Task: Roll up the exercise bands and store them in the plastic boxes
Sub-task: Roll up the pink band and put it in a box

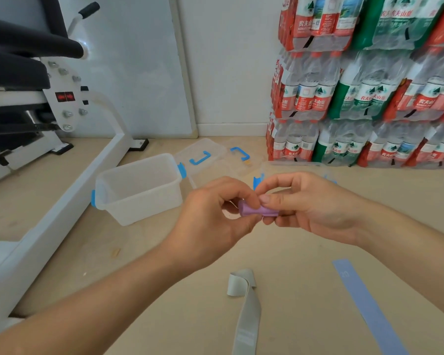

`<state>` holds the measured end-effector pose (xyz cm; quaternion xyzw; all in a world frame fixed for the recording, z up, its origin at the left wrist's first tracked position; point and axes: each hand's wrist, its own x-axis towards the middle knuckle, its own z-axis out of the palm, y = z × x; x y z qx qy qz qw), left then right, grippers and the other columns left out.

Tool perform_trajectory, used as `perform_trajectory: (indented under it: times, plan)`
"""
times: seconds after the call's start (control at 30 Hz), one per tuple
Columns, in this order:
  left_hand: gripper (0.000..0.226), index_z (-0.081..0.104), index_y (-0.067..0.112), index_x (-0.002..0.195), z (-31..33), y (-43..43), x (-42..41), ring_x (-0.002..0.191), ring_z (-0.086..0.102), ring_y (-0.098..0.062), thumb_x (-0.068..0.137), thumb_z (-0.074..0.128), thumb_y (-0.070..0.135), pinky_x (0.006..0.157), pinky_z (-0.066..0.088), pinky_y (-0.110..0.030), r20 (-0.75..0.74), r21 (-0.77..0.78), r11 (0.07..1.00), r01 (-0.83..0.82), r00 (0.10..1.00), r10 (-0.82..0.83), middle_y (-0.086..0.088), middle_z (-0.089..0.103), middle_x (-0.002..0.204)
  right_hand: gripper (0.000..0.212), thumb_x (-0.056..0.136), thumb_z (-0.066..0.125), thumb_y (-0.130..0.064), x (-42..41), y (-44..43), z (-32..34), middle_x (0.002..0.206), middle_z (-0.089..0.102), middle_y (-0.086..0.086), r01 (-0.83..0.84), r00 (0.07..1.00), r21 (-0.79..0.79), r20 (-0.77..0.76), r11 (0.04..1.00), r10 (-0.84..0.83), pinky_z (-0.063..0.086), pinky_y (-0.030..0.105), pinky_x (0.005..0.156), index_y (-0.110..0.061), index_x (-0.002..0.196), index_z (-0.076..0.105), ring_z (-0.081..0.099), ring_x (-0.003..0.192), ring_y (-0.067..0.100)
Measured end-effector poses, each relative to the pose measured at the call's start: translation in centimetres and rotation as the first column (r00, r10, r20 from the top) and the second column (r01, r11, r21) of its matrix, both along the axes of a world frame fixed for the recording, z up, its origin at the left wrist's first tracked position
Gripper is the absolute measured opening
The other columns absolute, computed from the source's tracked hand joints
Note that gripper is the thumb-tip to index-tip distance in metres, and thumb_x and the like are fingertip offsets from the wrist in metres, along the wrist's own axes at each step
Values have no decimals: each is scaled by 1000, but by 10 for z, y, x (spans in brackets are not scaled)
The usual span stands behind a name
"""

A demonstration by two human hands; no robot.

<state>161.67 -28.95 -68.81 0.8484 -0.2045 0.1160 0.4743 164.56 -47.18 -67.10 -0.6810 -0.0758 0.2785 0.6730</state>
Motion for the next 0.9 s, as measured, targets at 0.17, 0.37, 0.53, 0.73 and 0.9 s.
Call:
perform_trajectory:
  times: [0.17,0.37,0.53,0.73,0.9]
  plan:
    - [13,63,13,74,-30,7,3,58,57,-13,79,74,10,54,45,-23,-326,-352,928,-126,945,4,2,65,68,17,77,73,-10,5,21,-14,78,71,10,119,981,-203,176,972,-84,49,25,68,-14,91,63,64,67,14]
    - [23,58,15,69,-64,25,25,64,60,-19,79,71,-1,65,51,-25,-511,-616,732,-293,855,-88,-5,64,68,25,75,75,-6,31,55,-43,91,74,15,240,969,-146,99,960,-227,47,28,76,-10,99,67,60,80,18]
    - [26,55,14,67,-82,39,52,64,58,-19,74,71,-6,69,52,-27,-541,-784,462,-415,821,-181,-4,62,67,21,77,71,-20,57,90,-53,88,68,5,193,981,-114,3,975,-194,43,17,71,-7,92,76,51,80,10]
    - [22,58,20,61,-76,36,81,65,56,-20,63,74,6,68,49,-28,-520,-766,555,-325,821,-236,-2,62,66,21,76,72,-21,74,74,-37,86,64,9,208,978,-177,21,962,-208,41,22,74,-9,93,76,47,79,16]
    - [30,49,12,68,-71,-11,101,58,55,-15,77,71,-7,57,46,-21,-566,-626,769,-128,753,-335,-10,57,67,6,79,72,-17,81,15,-33,85,65,30,267,962,-355,153,896,-227,38,28,67,-18,78,78,44,72,20]
